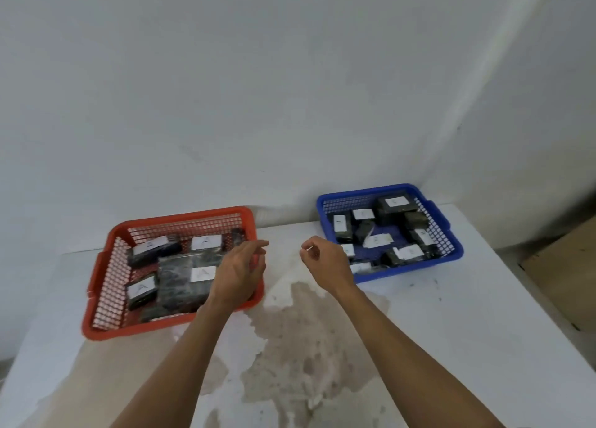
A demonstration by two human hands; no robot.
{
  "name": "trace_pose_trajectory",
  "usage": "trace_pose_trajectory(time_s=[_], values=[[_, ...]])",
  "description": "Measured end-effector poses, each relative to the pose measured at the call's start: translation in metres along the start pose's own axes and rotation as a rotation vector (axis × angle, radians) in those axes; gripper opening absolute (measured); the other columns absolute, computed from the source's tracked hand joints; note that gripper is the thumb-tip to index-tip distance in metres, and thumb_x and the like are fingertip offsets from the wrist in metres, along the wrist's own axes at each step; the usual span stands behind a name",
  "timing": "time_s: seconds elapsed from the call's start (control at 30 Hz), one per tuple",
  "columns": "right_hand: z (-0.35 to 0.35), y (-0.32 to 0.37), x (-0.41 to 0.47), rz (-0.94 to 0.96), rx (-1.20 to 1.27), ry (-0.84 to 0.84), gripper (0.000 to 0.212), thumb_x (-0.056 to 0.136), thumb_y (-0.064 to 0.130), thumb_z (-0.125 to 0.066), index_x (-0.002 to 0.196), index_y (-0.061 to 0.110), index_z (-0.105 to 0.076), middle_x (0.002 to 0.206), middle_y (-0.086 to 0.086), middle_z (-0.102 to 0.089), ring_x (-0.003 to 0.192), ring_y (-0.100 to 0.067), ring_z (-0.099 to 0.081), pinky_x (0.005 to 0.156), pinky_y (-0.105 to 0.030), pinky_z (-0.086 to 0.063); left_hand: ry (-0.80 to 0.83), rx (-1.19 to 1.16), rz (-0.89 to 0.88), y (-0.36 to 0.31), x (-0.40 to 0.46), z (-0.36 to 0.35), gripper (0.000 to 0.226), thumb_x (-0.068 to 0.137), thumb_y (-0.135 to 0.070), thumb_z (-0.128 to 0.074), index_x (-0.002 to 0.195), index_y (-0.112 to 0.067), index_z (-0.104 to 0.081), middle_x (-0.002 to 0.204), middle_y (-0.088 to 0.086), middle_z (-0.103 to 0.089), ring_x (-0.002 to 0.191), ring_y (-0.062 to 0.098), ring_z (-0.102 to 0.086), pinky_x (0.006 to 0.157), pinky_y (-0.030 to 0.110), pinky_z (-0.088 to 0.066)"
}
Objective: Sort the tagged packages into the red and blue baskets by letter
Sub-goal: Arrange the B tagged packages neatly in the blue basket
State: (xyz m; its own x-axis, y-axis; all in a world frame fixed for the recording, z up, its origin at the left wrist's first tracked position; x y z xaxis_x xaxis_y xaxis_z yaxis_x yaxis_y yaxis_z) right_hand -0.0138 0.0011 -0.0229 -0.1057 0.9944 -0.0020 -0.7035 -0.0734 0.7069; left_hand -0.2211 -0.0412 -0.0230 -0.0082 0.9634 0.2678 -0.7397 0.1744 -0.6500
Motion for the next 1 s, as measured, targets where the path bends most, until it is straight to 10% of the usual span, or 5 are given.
trace_pose_trajectory(time_s=[0.53,0.8,1.0], values=[[0.185,-0.210,0.069,0.082,-0.170,-0.075,0.021,0.091,0.025,-0.066,0.110,0.017,-0.068,0.101,-0.002,-0.070,0.094,-0.022,-0.059,0.085,-0.041,-0.051,0.079,0.023,0.150,-0.116,0.063,-0.173,0.041,0.092,-0.016,-0.061,0.132,-0.018,-0.052,0.139,0.007,-0.045,0.126,0.026,-0.045,0.102,0.049,-0.045],[0.202,-0.257,0.126,0.200,-0.534,0.026,0.043,0.090,0.035,-0.068,0.131,0.026,-0.059,0.134,-0.002,-0.058,0.127,-0.025,-0.049,0.114,-0.043,-0.021,0.090,0.008,0.201,-0.109,0.067,-0.200,0.067,0.095,-0.013,-0.055,0.152,-0.020,-0.021,0.162,-0.007,-0.004,0.136,0.026,-0.040,0.095,0.047,-0.051],[0.193,-0.269,0.133,0.280,-0.661,-0.025,0.045,0.082,0.031,-0.077,0.124,0.026,-0.060,0.123,-0.009,-0.058,0.112,-0.029,-0.055,0.103,-0.046,-0.032,0.077,0.042,0.244,-0.104,0.067,-0.204,0.078,0.098,-0.025,-0.051,0.154,-0.019,0.001,0.163,-0.003,0.000,0.135,0.028,-0.040,0.089,0.045,-0.052]])
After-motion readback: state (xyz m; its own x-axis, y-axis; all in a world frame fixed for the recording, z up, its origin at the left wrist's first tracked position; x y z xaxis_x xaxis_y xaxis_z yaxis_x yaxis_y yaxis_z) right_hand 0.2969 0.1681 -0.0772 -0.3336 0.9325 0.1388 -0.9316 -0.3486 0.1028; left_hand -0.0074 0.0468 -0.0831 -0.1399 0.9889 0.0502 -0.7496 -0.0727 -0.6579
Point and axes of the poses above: each hand's wrist, its own x-axis towards the middle knuckle, its own z-axis out of the back of the hand, y = z × x, the point moved 2 cm from there along x, towards the middle knuckle
